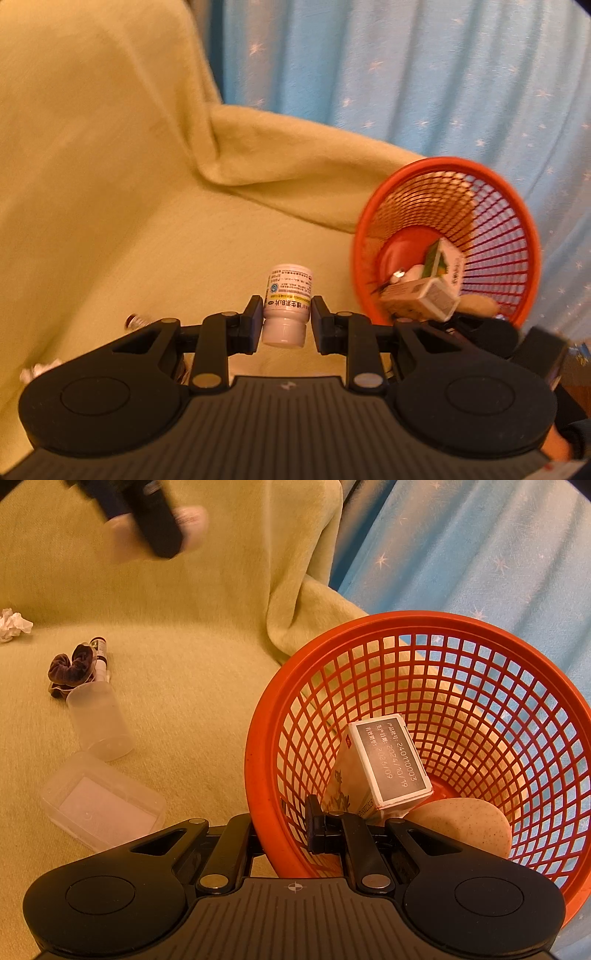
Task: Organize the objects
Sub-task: 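Carry the pill bottle with the left tool into the basket and release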
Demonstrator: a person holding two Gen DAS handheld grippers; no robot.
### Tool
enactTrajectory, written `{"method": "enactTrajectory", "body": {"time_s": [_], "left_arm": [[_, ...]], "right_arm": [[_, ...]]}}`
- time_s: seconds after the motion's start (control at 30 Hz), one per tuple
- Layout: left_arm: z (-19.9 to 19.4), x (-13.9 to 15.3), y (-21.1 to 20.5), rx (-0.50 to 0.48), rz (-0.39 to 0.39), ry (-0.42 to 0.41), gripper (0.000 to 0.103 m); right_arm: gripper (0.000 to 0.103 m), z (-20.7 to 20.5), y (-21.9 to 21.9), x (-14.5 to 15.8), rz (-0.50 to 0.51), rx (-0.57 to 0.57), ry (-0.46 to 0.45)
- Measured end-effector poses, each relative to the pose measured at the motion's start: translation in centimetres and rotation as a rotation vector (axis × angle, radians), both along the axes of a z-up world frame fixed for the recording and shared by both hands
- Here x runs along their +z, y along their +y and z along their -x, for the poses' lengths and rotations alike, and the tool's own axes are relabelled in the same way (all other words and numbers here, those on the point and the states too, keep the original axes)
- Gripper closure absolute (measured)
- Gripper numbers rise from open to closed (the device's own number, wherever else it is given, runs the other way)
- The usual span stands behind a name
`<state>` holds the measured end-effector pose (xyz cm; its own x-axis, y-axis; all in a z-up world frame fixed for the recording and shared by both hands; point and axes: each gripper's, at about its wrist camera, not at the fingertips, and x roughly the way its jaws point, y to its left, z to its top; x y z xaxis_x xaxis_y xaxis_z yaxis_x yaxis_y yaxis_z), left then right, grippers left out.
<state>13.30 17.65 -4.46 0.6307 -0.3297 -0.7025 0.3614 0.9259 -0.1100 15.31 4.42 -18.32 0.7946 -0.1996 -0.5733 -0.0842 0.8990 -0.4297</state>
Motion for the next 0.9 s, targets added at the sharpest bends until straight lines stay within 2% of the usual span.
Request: {"method": "enactTrajectory", "body": {"time_s": [0.33,0.43,0.5,0.57,0.7,0.9], "left_arm": [[-1.7,3.2,-8.0,-0.197,0.050,-0.043,0.080],[-2.5,3.6,-10.8,-0.245,0.088,-0.050,0.080],[-3.1,3.8,-12.3,-0.268,0.119,-0.041,0.075],[-3.3,3.9,-13.1,-0.271,0.114,-0.049,0.073],[-3.0,3.9,-11.8,-0.238,0.099,-0.062,0.071],[-2.6,2.3,-5.4,-0.077,0.044,-0.055,0.067]], "right_arm": [[0.096,0.1,0.0,0.1,-0.005,-0.002,-0.001],[0.096,0.0,0.0,0.1,-0.009,-0.003,-0.002],[0.096,0.0,0.1,0.1,-0.008,-0.002,-0.002],[0.096,0.0,0.1,0.1,-0.009,-0.001,-0.002],[0.096,0.0,-0.1,0.2,-0.015,-0.003,-0.004],[0.096,0.0,-0.2,0.3,-0.016,-0.003,-0.004]]}}
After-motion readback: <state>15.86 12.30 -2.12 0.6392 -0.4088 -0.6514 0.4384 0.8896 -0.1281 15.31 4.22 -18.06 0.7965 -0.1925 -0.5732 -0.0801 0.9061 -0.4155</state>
